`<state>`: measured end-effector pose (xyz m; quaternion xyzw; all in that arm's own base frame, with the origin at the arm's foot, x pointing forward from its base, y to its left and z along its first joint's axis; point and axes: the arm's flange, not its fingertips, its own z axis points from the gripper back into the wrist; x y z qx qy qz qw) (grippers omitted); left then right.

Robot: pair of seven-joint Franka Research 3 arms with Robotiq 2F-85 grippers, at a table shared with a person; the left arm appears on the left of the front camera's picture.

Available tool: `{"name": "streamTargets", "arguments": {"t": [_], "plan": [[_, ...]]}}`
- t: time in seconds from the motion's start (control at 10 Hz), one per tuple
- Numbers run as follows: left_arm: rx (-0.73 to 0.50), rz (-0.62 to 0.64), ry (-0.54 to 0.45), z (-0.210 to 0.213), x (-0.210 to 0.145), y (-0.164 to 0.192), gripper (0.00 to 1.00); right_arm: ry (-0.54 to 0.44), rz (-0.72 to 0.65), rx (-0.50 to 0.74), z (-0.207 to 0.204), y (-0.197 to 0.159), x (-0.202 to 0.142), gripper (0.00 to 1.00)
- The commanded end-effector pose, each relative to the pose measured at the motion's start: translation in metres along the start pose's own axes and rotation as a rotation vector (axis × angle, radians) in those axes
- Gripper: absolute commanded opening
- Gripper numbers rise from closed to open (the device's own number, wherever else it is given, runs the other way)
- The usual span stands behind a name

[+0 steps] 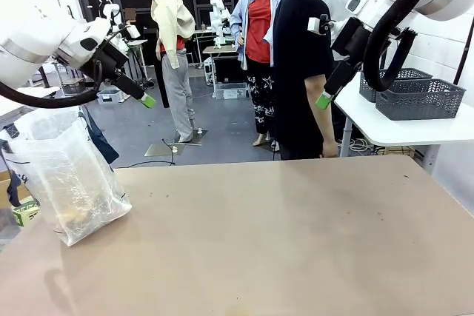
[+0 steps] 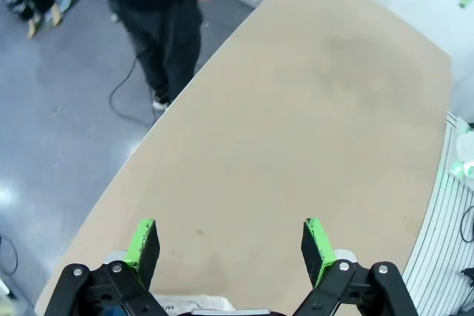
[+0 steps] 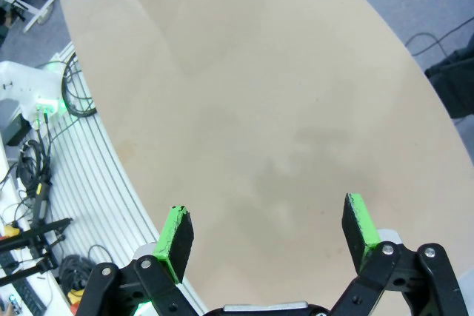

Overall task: Transfer purchased items from the store into the shopping bag.
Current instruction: Move the Reusable shopping bag to the right side of the table.

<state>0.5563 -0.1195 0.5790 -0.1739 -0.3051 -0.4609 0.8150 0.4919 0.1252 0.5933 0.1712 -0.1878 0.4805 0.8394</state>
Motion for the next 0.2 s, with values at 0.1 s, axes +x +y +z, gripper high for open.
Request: {"name": "streamTargets", "arguments": {"t": [0.1], "plan": [[-0.115, -0.042, 0.016, 0.0048, -0.0059, -0.0055, 1.00, 0.015, -0.013, 0.001, -0.0002, 0.0010, -0.0009, 1.00]]}}
